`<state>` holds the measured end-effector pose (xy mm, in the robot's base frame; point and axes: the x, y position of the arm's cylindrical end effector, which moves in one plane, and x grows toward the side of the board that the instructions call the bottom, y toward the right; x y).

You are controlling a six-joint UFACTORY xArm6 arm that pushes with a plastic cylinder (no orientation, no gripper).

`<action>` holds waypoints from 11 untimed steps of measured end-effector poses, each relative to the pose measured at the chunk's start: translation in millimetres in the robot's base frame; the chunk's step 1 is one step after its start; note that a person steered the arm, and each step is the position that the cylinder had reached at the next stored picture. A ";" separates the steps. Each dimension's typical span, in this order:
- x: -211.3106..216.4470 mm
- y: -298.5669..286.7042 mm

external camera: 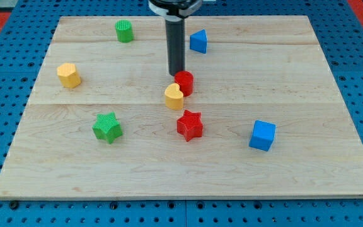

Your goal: Slide the blue triangle closer to the red circle

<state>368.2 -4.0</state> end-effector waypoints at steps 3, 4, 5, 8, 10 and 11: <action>-130.4 103.8; -144.0 25.7; -72.3 -0.5; -126.5 46.6; -44.7 24.3; -62.0 23.6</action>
